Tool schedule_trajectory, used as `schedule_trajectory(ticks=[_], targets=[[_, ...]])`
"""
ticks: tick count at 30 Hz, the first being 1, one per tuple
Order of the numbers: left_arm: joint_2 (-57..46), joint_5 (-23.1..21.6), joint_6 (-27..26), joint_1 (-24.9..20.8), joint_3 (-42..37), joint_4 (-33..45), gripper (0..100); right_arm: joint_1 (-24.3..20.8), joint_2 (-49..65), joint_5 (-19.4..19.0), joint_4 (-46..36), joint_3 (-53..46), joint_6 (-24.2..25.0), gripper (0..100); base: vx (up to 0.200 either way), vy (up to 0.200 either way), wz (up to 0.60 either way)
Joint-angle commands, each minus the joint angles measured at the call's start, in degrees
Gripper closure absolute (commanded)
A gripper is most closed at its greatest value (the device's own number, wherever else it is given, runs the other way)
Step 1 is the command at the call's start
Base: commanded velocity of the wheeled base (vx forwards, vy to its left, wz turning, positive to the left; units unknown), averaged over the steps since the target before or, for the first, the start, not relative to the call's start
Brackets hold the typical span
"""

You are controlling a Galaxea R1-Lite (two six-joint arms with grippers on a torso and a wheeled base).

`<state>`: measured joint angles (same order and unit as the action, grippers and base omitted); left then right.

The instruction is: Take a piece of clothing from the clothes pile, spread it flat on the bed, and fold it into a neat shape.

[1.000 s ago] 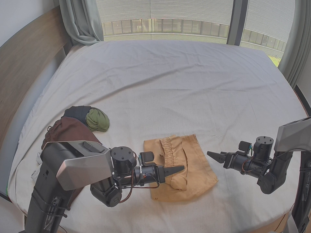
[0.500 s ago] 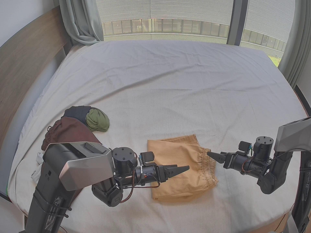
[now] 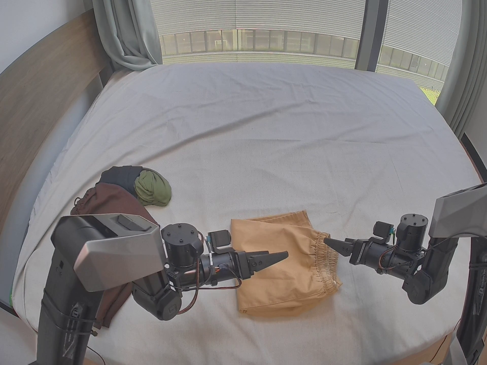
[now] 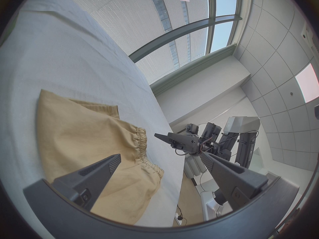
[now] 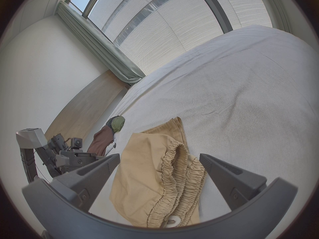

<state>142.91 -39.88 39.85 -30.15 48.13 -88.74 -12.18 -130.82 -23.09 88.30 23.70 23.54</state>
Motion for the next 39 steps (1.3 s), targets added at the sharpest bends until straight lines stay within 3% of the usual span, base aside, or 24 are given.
schedule_trajectory(ticks=[1, 7, 15, 23, 26, 30, 36, 39], targets=[[-4.7, -0.2, -0.9, 2.6, -3.4, 0.0, 0, -0.4, 0.0, 0.0, 0.0, -0.2, 0.0, 0, 0.0, 0.0, 0.0], [-7.8, -0.6, -2.8, 4.8, -6.8, 0.0, 0, -0.7, 0.6, 0.1, 0.0, -0.6, 0.0, 0, 0.0, 0.0, 0.0], [-17.4, -6.1, -3.6, 11.8, -11.9, 0.0, 0, -1.2, 0.7, 0.1, 0.0, -0.7, -0.1, 0, 0.0, 0.0, 0.0], [-28.5, -16.2, -4.5, 23.6, -22.1, 0.0, 0, -1.4, 0.8, 0.1, 0.0, -0.7, -0.2, 0, 0.0, 0.0, 0.0], [-31.7, -21.7, -7.2, 29.4, -27.4, 0.0, 0, -1.6, 0.8, 0.1, 0.0, -0.7, -0.2, 0, 0.0, 0.0, 0.0], [-32.8, -25.1, -13.2, 32.7, -33.3, 0.0, 0, -2.7, 0.8, 3.0, 0.0, -1.0, -1.4, 0, 0.0, 0.0, 0.0], [-33.0, -24.9, -20.6, 32.9, -35.8, 0.1, 0, -4.8, 2.4, 4.4, -0.1, -1.6, -2.6, 0, 0.0, 0.0, 0.0], [-32.8, -24.9, -27.3, 33.9, -37.1, 0.2, 0, -4.4, 2.8, 4.3, 0.0, -3.0, -2.8, 0, 0.0, 0.0, 0.0]])
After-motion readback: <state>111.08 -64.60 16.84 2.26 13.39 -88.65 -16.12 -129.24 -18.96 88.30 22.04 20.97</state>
